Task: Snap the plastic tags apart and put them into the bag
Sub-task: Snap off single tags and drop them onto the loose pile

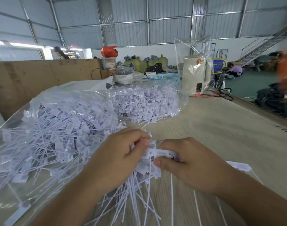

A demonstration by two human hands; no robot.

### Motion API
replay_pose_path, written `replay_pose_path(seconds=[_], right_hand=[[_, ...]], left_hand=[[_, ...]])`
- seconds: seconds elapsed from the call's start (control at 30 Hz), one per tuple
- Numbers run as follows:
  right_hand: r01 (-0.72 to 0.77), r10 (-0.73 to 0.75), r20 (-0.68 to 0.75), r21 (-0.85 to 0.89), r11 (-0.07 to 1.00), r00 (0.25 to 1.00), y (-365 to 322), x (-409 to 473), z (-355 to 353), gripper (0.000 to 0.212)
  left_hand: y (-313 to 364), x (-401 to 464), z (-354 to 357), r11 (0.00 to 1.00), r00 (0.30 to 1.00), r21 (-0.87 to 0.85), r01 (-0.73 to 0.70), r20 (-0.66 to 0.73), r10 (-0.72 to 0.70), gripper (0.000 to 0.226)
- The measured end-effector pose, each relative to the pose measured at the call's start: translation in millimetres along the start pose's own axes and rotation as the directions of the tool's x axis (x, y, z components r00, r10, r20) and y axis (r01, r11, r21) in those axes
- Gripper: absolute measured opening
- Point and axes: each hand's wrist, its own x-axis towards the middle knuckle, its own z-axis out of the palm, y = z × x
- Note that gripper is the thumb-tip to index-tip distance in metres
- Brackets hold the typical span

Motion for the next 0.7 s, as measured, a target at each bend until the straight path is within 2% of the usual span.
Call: replay_pose_path(seconds=[0.1,0.2,0.33,0.43,0.53,0.6,0.7], right_hand=[[0.083,-0.083,-0.035,0.023,0.996,0.996,-3,-1,1,0.03],[0.127,-0.127,-0.025,0.041,0.991,0.992,-5,-2,0,0.029],[0.153,-0.156,0.024,0.098,0.983,0.987,-9,-2,-1,0.021],[0.133,-0.138,0.078,0.065,0.989,0.987,-10,-3,0,0.022],[0.105,-0.105,0.091,0.008,0.994,0.99,-8,-3,-2,0.019],[0.098,-0.098,0.114,0.001,0.995,0.989,-9,-2,-3,0.017],[0.106,-0.099,0.109,-0.059,0.993,0.989,-12,-1,-5,0.022]], left_hand=[[10,-4,6,0.998,0.99,-0.065,0.024,0.143,-0.015,0.036],[13,-4,5,0.96,0.968,-0.226,0.167,0.222,-0.116,0.036],[9,0,-8,0.823,0.879,-0.424,0.378,0.443,-0.175,0.029],[7,-1,-12,0.797,0.829,-0.427,0.427,0.537,-0.156,0.02],[11,-2,-5,0.802,0.833,-0.415,0.43,0.524,-0.176,0.028],[13,-2,-1,0.823,0.868,-0.398,0.405,0.45,-0.209,0.04],[13,-2,2,0.898,0.913,-0.279,0.34,0.328,-0.244,0.055]])
